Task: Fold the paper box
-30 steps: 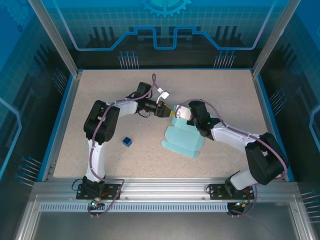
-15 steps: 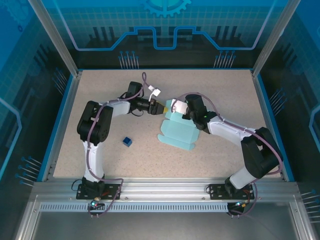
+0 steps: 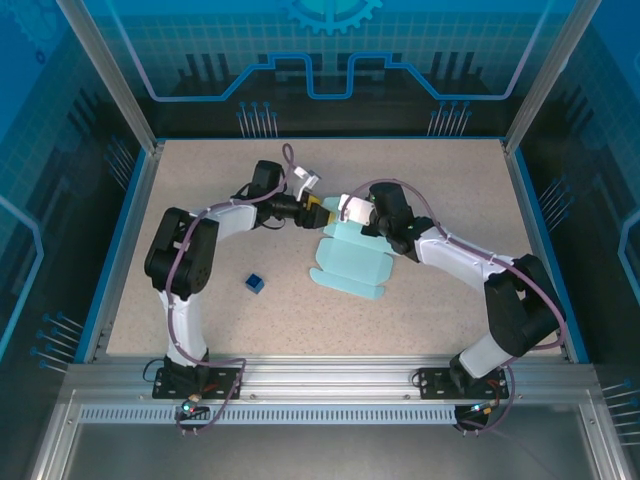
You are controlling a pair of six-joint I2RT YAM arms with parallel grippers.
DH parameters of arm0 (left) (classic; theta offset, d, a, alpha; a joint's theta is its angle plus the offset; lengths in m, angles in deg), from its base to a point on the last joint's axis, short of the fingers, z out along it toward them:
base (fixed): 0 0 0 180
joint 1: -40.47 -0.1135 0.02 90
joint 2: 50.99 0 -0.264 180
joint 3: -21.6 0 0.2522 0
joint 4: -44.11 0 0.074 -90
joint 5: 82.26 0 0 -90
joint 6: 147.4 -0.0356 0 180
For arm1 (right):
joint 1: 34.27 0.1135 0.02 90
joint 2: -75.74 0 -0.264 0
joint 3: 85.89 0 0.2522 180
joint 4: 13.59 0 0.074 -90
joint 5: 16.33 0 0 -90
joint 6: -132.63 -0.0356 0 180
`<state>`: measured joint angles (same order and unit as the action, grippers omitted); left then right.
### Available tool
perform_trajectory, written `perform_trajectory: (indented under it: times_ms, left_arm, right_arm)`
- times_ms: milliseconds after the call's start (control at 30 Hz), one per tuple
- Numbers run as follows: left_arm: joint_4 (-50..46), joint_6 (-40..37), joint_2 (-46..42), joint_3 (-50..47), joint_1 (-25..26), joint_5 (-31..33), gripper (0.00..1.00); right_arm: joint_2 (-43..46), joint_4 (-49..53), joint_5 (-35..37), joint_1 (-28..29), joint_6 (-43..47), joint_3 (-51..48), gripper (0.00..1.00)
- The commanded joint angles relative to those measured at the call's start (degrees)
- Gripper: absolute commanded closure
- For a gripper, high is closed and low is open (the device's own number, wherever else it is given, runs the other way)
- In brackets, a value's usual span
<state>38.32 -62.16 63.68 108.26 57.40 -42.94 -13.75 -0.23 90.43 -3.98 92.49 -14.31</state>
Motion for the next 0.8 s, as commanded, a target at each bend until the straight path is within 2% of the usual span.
perform_trajectory:
  times_ms: [0,133,400,567,633,767]
  left_arm:
    - [-4.8,-5.0,-0.3,3.5,1.0,-0.1,0.31]
    - [-4.5,-5.2,0.2,5.0,1.5,-0.2,0.36]
    - [-7.5,-7.3,0.9,7.5,1.9,0.4,0.56]
    - [-8.3,-8.5,0.0,7.4,2.0,1.3,0.63]
    - [-8.6,-9.1,-0.6,6.8,2.0,2.2,0.62]
    - [-13.2,-11.1,-1.4,7.2,1.7,3.2,0.49]
  right_arm:
    - [-0.6,2.4,-1.8,-0.8,-0.8,2.1,1.0]
    - [-0.5,3.4,-2.9,-0.8,-1.2,2.3,1.0]
    - [-0.2,4.1,-3.6,-1.1,-1.8,2.8,1.0]
    - [-0.4,4.7,-3.2,-1.2,-2.2,3.5,1.0]
    - [-0.5,5.1,-3.0,-1.2,-2.2,3.8,1.0]
    - [-0.2,5.4,-2.6,-1.6,-2.1,3.7,1.0]
